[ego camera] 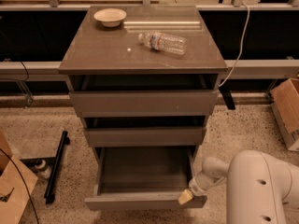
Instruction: Open bottom drawer
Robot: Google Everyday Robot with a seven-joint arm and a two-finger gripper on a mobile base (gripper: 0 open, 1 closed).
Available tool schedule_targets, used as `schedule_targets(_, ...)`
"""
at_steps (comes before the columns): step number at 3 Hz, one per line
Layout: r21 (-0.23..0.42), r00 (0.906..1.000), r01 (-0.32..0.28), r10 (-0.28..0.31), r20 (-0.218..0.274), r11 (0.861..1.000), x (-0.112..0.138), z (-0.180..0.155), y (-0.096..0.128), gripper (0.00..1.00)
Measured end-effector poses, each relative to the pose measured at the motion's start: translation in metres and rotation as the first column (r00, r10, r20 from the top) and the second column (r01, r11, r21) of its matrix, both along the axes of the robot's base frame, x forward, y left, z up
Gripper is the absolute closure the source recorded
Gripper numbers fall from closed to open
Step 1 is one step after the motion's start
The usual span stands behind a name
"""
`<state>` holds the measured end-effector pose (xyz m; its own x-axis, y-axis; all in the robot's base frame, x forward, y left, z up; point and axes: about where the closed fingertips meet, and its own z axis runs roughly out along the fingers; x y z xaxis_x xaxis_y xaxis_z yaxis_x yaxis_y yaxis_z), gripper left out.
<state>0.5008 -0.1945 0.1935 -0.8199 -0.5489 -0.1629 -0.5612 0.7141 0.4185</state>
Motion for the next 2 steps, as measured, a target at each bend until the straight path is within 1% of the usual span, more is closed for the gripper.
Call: schedule_targets(2, 0.002, 1.0000, -0.001, 0.001, -0.005, 1.000, -0.0026, -0.0021, 0.0014, 0.00)
